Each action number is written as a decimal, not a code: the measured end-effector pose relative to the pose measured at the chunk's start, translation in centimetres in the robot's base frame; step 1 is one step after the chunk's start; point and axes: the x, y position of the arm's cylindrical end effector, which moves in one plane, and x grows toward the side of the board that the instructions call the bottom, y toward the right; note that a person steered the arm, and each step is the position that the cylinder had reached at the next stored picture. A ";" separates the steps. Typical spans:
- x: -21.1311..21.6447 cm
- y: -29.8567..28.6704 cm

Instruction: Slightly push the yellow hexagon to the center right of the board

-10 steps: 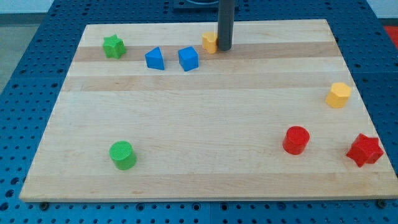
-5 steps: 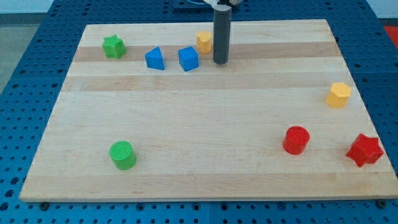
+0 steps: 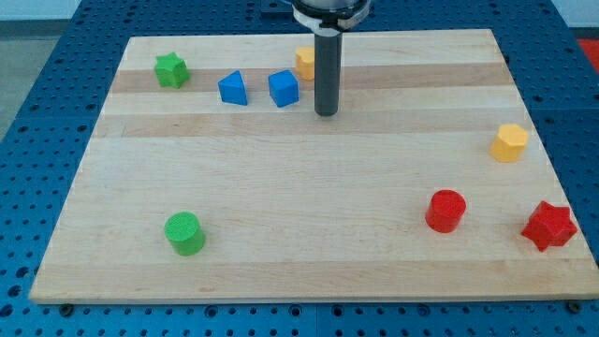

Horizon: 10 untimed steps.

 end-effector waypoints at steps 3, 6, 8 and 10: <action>4.6 2.5; 8.8 17.0; 11.1 21.5; 11.4 22.5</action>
